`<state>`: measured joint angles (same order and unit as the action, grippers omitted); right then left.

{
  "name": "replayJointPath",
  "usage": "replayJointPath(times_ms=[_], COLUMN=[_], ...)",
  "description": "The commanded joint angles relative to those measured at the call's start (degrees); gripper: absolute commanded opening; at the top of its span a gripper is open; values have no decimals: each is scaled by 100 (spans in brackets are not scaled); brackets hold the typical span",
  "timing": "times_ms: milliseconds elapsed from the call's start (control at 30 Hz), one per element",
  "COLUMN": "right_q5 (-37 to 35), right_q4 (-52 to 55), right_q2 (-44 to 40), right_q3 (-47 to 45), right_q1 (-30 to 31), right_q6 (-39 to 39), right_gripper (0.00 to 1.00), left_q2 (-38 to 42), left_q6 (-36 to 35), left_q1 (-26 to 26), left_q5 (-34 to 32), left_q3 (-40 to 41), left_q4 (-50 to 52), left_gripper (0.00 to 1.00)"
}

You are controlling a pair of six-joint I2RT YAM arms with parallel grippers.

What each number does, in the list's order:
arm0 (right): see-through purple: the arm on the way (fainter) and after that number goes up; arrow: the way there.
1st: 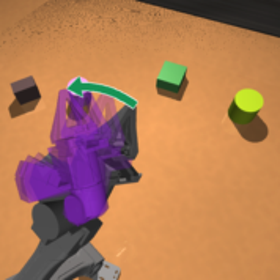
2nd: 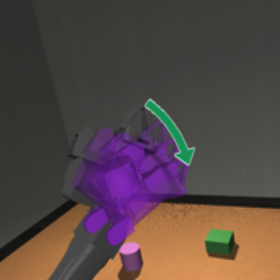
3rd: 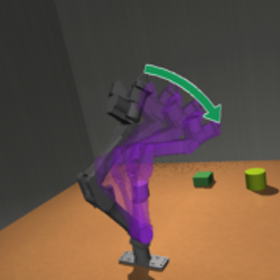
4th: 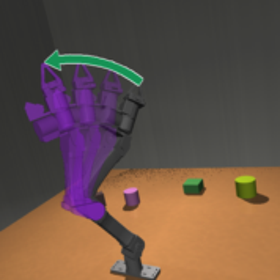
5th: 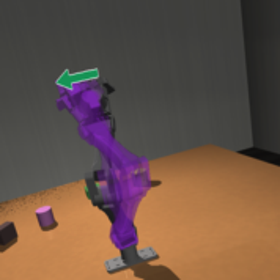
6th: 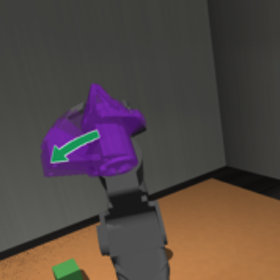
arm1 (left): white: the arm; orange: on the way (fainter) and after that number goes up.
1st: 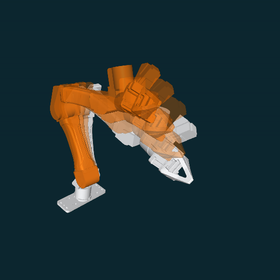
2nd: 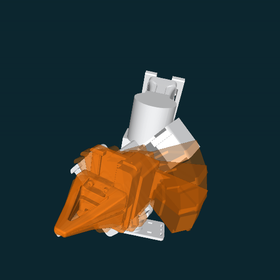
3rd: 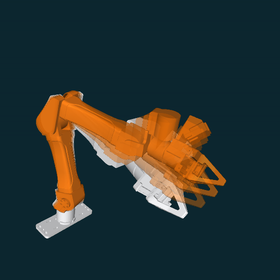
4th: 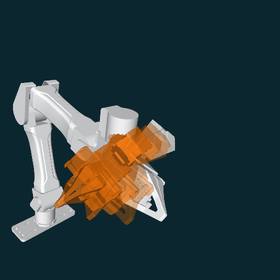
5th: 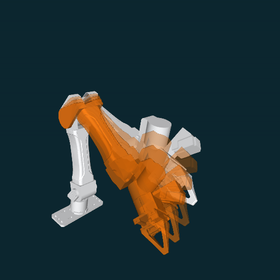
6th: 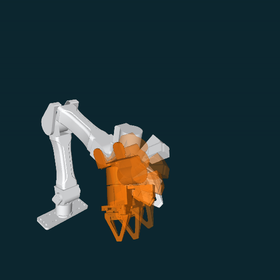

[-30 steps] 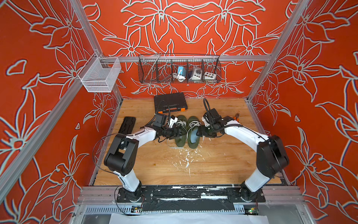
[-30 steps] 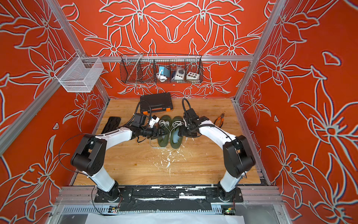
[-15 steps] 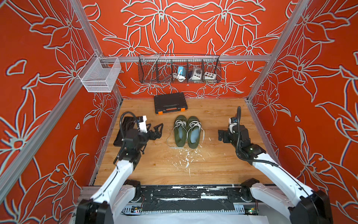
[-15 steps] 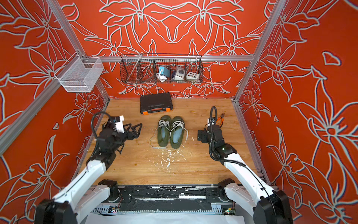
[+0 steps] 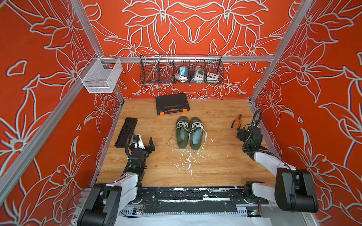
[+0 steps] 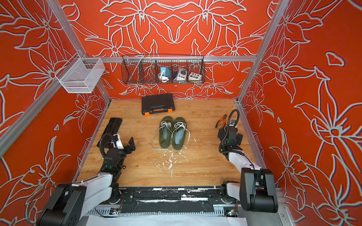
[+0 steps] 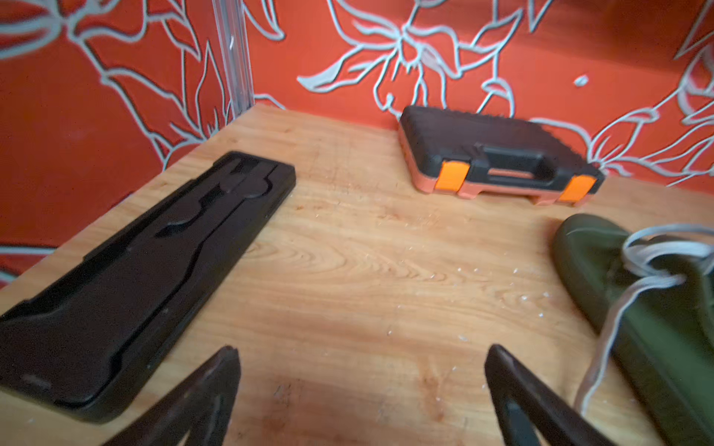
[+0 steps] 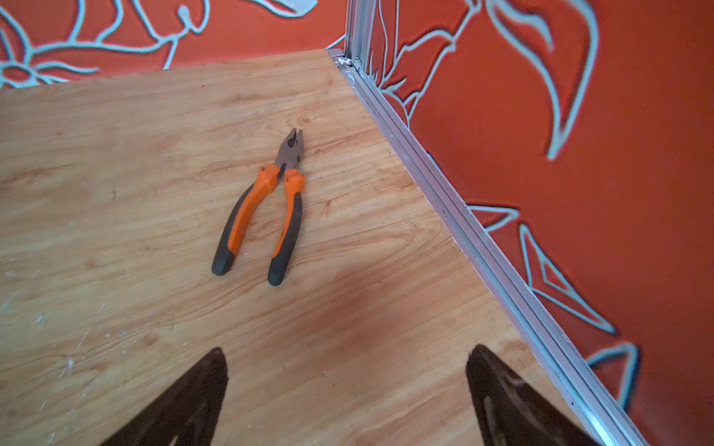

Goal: Insert the insole into the shoe
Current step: Reset both arms

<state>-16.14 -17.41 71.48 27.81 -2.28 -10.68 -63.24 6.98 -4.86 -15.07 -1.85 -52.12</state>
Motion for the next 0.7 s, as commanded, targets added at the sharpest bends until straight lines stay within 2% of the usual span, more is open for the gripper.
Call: replayJointPath(times_ms=[0,100,167,233,333,400,433,500,533,567,600,667], right_q5=[512,819,915,1000,1209,1217,1210,1125,1149,1123,1100,1107], right_q4=[-612,-1664,-2310,-2171,-2451,-3564,-3952,-2841,-3346,-3425,-2930,-3379], right_q2=[165,197,278,316,466,973,1104,848,1041,1051,867,1039], right_q3=[-60,-702,-978,-901,-962,-1291,-1353,-1031,-1122,-1136,-1038,-1121], right_q1=[-100,-84,-65,-28,84,168,202,235,248,271,268,275], right_q6=[223,376,442,537,763,849,879,902,931,938,930,944], right_gripper=[99,99,98,98,98,98,98,98,98,98,98,98], left_q2=[-442,-895,-1144,-1261,-1885,-1638,-1761,-1715,-1678,-1775,-1748,-1746], left_q6=[-304,-214,-325,-439,-609,-471,-482,-545,-538,-557,-558,-557], left_q1=[21,30,25,29,14,12,12,16,12,12,12,13], left_q5=[-320,-628,-468,-144,48,-81,-118,20,34,13,21,22], left_q3=[-331,-175,-79,-248,-209,-358,-295,-412,-391,-364,-382,-390], left_q4=[-880,-1579,-2061,-1802,-2577,-1889,-2192,-1898,-1886,-2075,-2004,-1989], left_gripper=[98,98,98,98,98,98,98,98,98,98,98,98])
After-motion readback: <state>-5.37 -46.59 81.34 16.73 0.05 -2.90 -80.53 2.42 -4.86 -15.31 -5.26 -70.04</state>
